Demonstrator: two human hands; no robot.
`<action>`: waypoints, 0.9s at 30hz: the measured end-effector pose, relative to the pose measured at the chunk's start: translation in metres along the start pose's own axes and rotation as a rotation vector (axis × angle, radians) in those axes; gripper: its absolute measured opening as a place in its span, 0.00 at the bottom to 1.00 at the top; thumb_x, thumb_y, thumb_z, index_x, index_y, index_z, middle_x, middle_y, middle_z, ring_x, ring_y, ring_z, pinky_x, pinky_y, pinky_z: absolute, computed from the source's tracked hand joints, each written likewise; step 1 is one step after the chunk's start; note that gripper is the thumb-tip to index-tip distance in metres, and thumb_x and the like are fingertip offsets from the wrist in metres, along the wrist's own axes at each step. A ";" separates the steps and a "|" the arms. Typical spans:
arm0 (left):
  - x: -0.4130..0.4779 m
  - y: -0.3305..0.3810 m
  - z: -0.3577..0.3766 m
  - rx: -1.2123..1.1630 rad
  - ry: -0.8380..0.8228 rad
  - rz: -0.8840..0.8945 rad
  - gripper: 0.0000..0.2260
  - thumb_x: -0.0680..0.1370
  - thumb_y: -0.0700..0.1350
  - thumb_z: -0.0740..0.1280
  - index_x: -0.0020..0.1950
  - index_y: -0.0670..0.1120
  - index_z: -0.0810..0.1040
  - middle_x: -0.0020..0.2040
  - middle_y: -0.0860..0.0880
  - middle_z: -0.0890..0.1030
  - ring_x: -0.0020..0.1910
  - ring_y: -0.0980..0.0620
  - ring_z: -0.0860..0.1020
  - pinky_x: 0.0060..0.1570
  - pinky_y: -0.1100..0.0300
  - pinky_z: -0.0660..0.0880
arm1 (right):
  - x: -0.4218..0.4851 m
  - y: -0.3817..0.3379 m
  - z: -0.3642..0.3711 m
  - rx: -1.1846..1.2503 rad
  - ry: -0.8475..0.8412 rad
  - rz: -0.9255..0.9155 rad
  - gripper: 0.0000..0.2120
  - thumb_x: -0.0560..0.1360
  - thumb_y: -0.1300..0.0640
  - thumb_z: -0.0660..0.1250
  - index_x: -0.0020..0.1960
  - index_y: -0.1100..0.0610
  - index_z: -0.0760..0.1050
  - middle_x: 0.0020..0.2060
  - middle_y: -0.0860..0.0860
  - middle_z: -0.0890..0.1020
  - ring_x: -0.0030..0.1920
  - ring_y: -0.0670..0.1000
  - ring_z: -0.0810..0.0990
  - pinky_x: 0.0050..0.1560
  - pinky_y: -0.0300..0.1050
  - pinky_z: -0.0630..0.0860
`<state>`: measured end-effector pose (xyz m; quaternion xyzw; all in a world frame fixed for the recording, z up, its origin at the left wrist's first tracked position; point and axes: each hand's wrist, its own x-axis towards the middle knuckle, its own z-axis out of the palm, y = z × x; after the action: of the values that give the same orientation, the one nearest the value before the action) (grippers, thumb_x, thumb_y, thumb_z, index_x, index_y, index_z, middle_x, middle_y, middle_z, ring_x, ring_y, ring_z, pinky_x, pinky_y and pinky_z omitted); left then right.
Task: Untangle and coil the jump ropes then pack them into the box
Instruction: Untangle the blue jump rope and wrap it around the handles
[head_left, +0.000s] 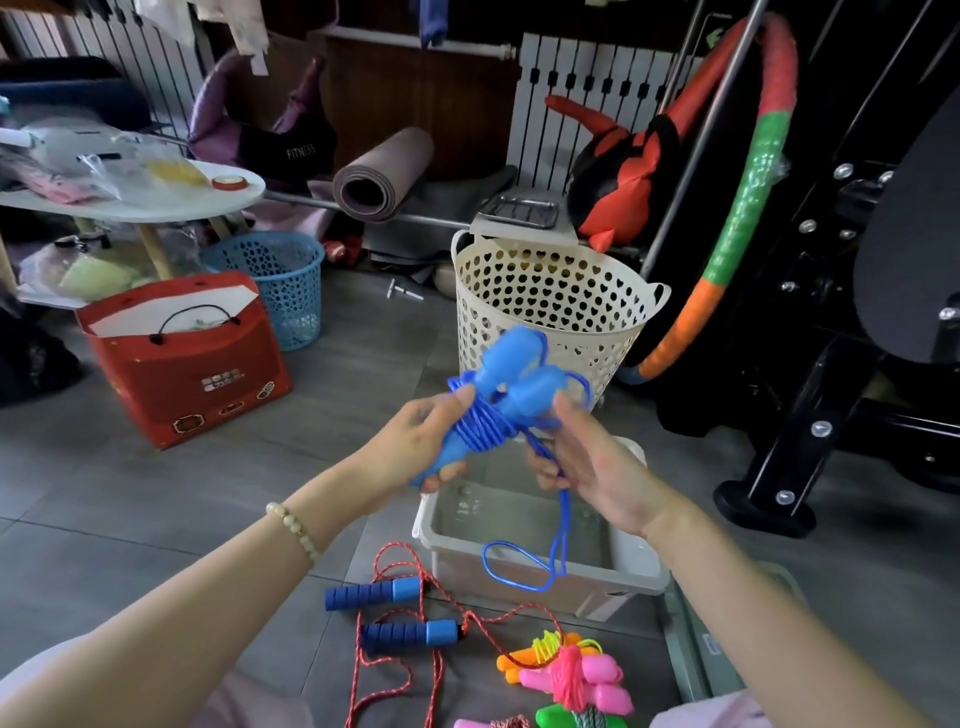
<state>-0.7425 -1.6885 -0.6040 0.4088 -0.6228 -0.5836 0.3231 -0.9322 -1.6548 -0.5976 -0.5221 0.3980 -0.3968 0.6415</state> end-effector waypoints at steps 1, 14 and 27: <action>0.003 0.001 0.000 -0.032 0.072 -0.025 0.22 0.79 0.60 0.54 0.41 0.43 0.74 0.22 0.50 0.68 0.18 0.54 0.63 0.19 0.67 0.60 | 0.000 0.003 0.004 -0.080 0.018 -0.010 0.38 0.65 0.31 0.68 0.59 0.61 0.72 0.42 0.51 0.72 0.30 0.44 0.63 0.31 0.37 0.58; 0.020 -0.013 -0.017 -0.170 0.405 -0.107 0.12 0.80 0.55 0.60 0.49 0.47 0.75 0.26 0.49 0.75 0.19 0.56 0.68 0.19 0.68 0.63 | -0.016 0.011 0.032 -1.400 -0.016 -0.109 0.12 0.80 0.48 0.56 0.52 0.54 0.72 0.43 0.53 0.80 0.44 0.57 0.75 0.43 0.50 0.70; -0.005 0.000 0.014 0.397 -0.197 -0.018 0.25 0.78 0.62 0.46 0.45 0.46 0.75 0.28 0.47 0.76 0.21 0.53 0.70 0.22 0.64 0.69 | -0.009 -0.018 -0.011 -0.934 0.275 -0.496 0.06 0.74 0.50 0.67 0.47 0.48 0.82 0.38 0.43 0.82 0.39 0.45 0.79 0.42 0.43 0.74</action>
<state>-0.7526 -1.6779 -0.6047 0.4107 -0.7505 -0.4896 0.1685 -0.9472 -1.6532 -0.5802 -0.7729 0.4772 -0.3818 0.1706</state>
